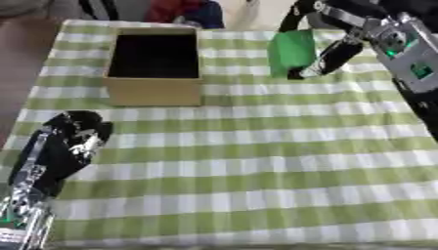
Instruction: Pick up objects on the table and place them in the box.
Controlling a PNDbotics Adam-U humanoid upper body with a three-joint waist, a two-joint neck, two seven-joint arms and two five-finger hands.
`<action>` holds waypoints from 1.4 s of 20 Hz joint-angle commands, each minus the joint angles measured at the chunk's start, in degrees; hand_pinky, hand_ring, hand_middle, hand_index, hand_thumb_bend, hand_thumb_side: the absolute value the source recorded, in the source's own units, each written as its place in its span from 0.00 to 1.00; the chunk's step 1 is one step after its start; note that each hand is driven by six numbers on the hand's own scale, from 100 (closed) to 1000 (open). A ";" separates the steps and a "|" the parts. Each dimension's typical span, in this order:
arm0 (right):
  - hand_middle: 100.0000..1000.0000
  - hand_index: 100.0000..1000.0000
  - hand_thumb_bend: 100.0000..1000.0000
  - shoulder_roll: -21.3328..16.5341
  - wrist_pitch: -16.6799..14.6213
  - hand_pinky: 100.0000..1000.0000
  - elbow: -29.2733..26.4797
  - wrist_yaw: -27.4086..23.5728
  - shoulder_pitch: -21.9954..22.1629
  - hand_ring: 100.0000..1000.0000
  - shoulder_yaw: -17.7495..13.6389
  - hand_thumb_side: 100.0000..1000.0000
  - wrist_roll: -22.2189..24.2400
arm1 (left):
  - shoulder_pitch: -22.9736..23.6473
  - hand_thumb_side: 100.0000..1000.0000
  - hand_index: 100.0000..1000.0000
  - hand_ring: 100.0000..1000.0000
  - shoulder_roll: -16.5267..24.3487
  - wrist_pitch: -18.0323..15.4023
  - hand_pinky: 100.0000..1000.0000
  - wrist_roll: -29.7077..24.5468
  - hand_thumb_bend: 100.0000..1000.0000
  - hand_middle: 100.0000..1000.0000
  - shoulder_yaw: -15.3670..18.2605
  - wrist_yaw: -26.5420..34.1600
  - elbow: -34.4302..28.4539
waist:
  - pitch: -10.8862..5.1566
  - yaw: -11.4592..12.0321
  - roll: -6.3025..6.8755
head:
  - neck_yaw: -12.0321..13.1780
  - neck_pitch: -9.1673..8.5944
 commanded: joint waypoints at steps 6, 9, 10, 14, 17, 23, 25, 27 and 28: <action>0.26 0.44 0.56 1.79 -0.67 0.71 5.27 2.89 -6.77 0.57 -0.50 0.00 0.93 | -2.46 0.20 0.60 0.65 0.38 0.04 0.49 -1.28 0.43 0.56 -1.05 0.14 -1.04 | 0.21 2.83 -0.39 | -1.78 -0.72; 0.27 0.45 0.56 2.99 -1.09 0.71 7.89 4.48 -8.98 0.57 -0.95 0.00 0.72 | -3.32 0.20 0.60 0.65 0.26 0.07 0.49 -1.72 0.43 0.56 -1.44 0.09 -1.17 | 0.91 4.87 -0.95 | -2.77 -1.86; 0.27 0.45 0.56 3.41 -1.18 0.71 8.82 5.08 -9.70 0.57 -1.13 0.00 0.57 | -3.61 0.20 0.60 0.65 0.21 0.08 0.49 -1.91 0.43 0.56 -1.60 0.09 -1.22 | 1.11 5.54 -1.11 | -3.08 -2.21; 0.28 0.46 0.55 5.45 -1.63 0.71 12.36 7.38 -12.44 0.57 -1.83 0.00 -0.18 | -4.62 0.20 0.60 0.65 0.02 0.12 0.49 -2.64 0.43 0.56 -2.17 0.10 -1.40 | 1.94 7.65 -1.46 | -4.30 -3.51; 0.29 0.47 0.56 7.05 -1.95 0.71 14.49 8.66 -14.33 0.57 -2.35 0.00 -0.90 | -4.96 0.20 0.60 0.65 -0.10 0.19 0.49 -3.08 0.43 0.56 -2.52 0.08 -1.36 | 2.49 8.49 -1.57 | -5.26 -4.11; 0.34 0.53 0.56 10.75 -2.33 0.71 17.85 11.55 -17.59 0.58 -2.92 0.00 -2.71 | -5.29 0.20 0.60 0.65 -0.49 0.24 0.49 -3.91 0.43 0.56 -3.22 0.11 -1.22 | 3.25 9.40 -1.75 | -6.69 -4.50; 0.39 0.57 0.56 12.13 -3.11 0.72 18.25 13.02 -18.28 0.59 -2.55 0.00 -3.55 | -5.43 0.20 0.60 0.65 -0.72 0.23 0.49 -4.23 0.43 0.56 -3.47 0.12 -1.19 | 3.35 9.58 -1.79 | -7.11 -4.59; 0.45 0.65 0.58 13.22 -4.04 0.72 18.23 14.18 -18.57 0.61 -1.87 0.00 -3.60 | -5.48 0.20 0.60 0.65 -0.82 0.23 0.49 -4.45 0.43 0.56 -3.63 0.12 -1.13 | 3.39 9.66 -1.76 | -7.38 -4.60; 0.50 0.69 0.59 13.73 -4.48 0.73 18.16 14.51 -18.58 0.62 -1.51 0.00 -3.38 | -5.50 0.20 0.60 0.65 -0.85 0.25 0.49 -4.52 0.43 0.56 -3.68 0.12 -1.09 | 3.40 9.70 -1.76 | -7.55 -4.57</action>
